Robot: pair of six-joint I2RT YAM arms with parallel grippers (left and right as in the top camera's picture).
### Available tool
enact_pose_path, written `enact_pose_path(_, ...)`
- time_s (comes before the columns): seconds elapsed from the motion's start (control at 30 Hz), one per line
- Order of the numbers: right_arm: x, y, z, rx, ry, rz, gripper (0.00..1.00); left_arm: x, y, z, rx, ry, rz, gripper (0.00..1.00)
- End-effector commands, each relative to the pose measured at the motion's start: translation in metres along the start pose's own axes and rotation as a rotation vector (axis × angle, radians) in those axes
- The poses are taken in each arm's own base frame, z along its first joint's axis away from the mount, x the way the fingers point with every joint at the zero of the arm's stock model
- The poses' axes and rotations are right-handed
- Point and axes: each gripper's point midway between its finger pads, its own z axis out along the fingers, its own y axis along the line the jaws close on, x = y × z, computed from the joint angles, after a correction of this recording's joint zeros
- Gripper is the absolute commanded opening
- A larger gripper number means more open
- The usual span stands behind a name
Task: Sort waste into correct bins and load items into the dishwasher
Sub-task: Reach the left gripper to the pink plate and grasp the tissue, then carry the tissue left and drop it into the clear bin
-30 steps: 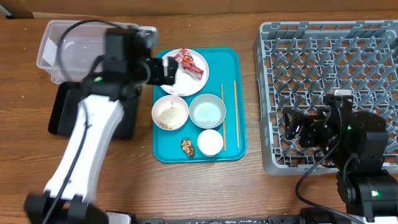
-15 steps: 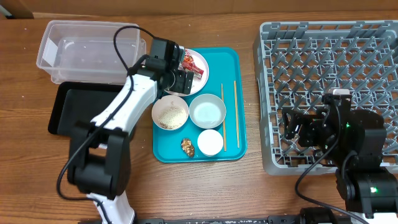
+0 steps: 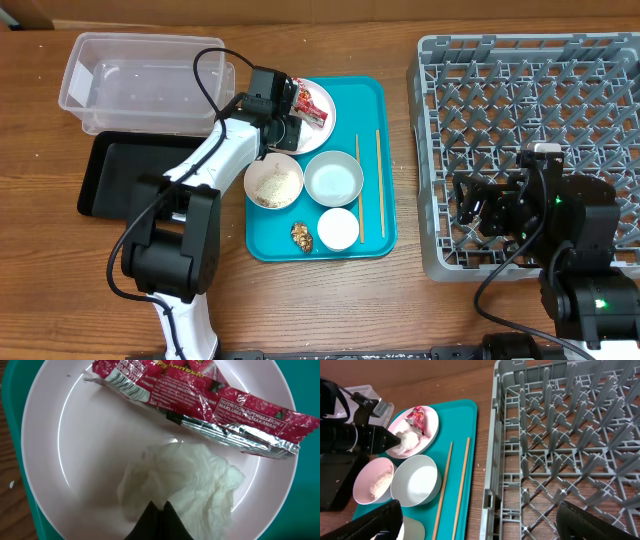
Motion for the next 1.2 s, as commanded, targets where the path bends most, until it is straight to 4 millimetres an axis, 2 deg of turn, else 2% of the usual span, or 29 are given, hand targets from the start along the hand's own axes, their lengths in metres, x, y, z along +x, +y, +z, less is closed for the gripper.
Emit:
enact_pose_path(0.0,-0.011,0.004,-0.006,-0.008,-0.031,-0.005,1.0,-0.006,0.0,0.002,-0.005,-0.01,-0.016,0.04)
enact_pose_path(0.07,-0.011,0.004,-0.006,-0.008,-0.031,-0.006,1.0,-0.007,0.0,-0.001,-0.005,-0.01,-0.029,0.04)
enact_pose_path(0.17,-0.01,0.004,-0.006,-0.008,-0.027,-0.005,1.0,-0.018,0.001,-0.019,-0.01,-0.028,-0.033,0.04)
enact_pose_path(0.4,-0.01,0.003,-0.006,-0.007,-0.024,-0.004,1.0,-0.081,0.023,-0.096,-0.103,-0.202,-0.057,0.04)
enact_pose_path(0.53,-0.009,0.003,-0.006,-0.007,-0.023,-0.004,1.0,-0.103,0.049,-0.127,-0.19,-0.291,-0.095,0.04)
enact_pose_path(0.77,-0.008,0.003,-0.006,-0.006,-0.018,-0.002,1.0,-0.111,0.106,-0.138,-0.287,-0.349,-0.21,0.04)
enact_pose_path(1.0,-0.008,0.003,-0.006,-0.006,-0.016,-0.002,1.0,-0.101,0.16,-0.129,-0.331,-0.349,-0.382,0.04)
enact_pose_path(1.03,-0.008,0.003,-0.006,-0.006,-0.016,-0.002,1.0,-0.097,0.165,-0.125,-0.336,-0.339,-0.395,0.06)
enact_pose_path(1.07,-0.008,0.003,-0.006,-0.006,-0.016,-0.002,1.0,-0.096,0.168,-0.123,-0.335,-0.334,-0.401,0.12)
enact_pose_path(1.17,-0.008,0.003,-0.006,-0.006,-0.016,-0.002,1.0,-0.096,0.165,-0.117,-0.304,-0.327,-0.4,0.49)
